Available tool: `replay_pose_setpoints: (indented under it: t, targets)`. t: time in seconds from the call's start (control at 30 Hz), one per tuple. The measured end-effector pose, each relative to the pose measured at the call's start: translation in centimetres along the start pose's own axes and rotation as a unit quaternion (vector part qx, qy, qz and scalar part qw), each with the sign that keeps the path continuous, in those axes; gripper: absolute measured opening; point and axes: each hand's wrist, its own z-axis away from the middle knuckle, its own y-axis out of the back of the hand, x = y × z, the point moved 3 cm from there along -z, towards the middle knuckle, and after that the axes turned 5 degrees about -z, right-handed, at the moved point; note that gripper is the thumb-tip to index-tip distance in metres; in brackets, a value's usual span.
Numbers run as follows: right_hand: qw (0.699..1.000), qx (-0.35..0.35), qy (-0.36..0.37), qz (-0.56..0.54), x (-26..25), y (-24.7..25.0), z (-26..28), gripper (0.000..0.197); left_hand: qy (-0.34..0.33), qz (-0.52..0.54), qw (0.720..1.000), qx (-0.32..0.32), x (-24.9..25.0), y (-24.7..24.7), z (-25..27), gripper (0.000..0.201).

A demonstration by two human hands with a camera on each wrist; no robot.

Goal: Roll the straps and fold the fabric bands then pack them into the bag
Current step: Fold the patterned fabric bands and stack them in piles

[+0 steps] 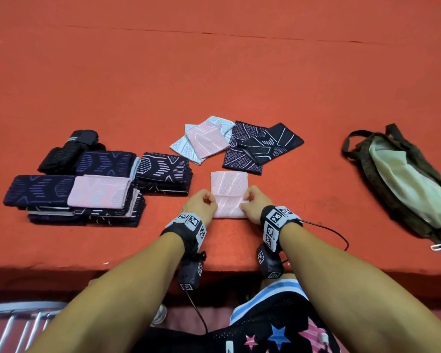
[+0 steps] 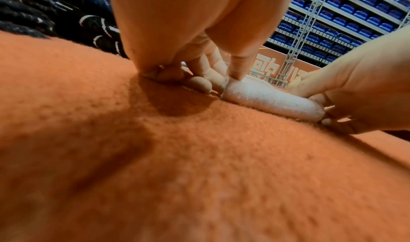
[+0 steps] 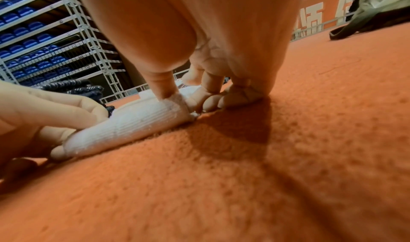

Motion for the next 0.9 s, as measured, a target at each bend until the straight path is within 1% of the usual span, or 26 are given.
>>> replay_pose_setpoints:
  t: [0.13,0.17,0.23,0.3,0.37,0.4,0.43,0.53,0.57,0.6,0.67,0.73,0.77,0.83,0.9]
  targets:
    - [1.0,-0.011,0.007,-0.016,0.0,-0.1,0.1,0.017,-0.006,0.01,1.0,-0.029,0.0,0.2,-0.2,0.005]
    - [1.0,-0.009,0.006,-0.021,0.0,0.0,0.2,0.017,-0.006,0.014,0.999,-0.041,0.0,0.3,-0.1,0.009]
    - [1.0,-0.011,0.005,-0.022,-0.1,0.3,0.3,0.018,-0.015,0.012,0.997,-0.072,-0.1,0.2,0.3,0.027]
    - [1.0,-0.019,0.008,-0.014,-0.3,0.5,0.4,0.018,-0.033,-0.003,0.995,-0.09,-0.1,0.2,0.7,0.042]
    - [1.0,-0.027,0.003,-0.01,-0.5,0.7,0.5,0.019,-0.052,-0.017,0.995,-0.089,-0.2,0.3,0.9,0.047]
    - [0.999,-0.033,-0.004,-0.011,-0.6,0.7,0.5,0.023,-0.061,-0.025,0.994,-0.083,-0.2,0.5,0.9,0.046]
    - [0.999,-0.041,-0.01,-0.006,-0.7,0.7,0.5,0.031,-0.069,-0.033,0.994,-0.071,-0.2,0.6,0.8,0.042]
    - [0.996,-0.071,-0.005,0.061,-1.1,0.2,0.9,0.063,-0.092,-0.033,0.995,-0.033,0.0,0.8,0.3,0.025]
    - [0.994,-0.067,0.003,0.086,-1.2,0.2,1.1,0.066,-0.094,-0.028,0.995,-0.027,0.0,0.9,0.1,0.023]
    - [0.993,-0.056,0.015,0.105,-1.3,0.3,1.2,0.063,-0.096,-0.025,0.995,-0.025,0.1,0.9,0.0,0.023]
    - [0.989,-0.037,0.055,0.13,-1.3,0.8,1.4,0.046,-0.095,-0.023,0.995,-0.027,0.0,1.0,-0.1,0.025]
    - [0.985,-0.043,0.091,0.141,-1.4,1.3,1.5,0.026,-0.089,-0.01,0.996,-0.028,0.0,1.2,0.2,0.027]
    - [0.985,-0.051,0.095,0.135,-1.3,1.5,1.6,0.019,-0.089,-0.006,0.996,-0.028,0.0,1.2,0.3,0.027]
    - [0.99,-0.059,0.078,0.104,-1.0,1.7,1.9,0.018,-0.092,-0.002,0.995,-0.034,-0.2,1.3,0.5,0.025]
    - [0.994,-0.043,0.076,0.071,-0.8,1.7,2.1,0.024,-0.089,0.018,0.994,-0.06,-0.6,1.2,0.9,0.025]
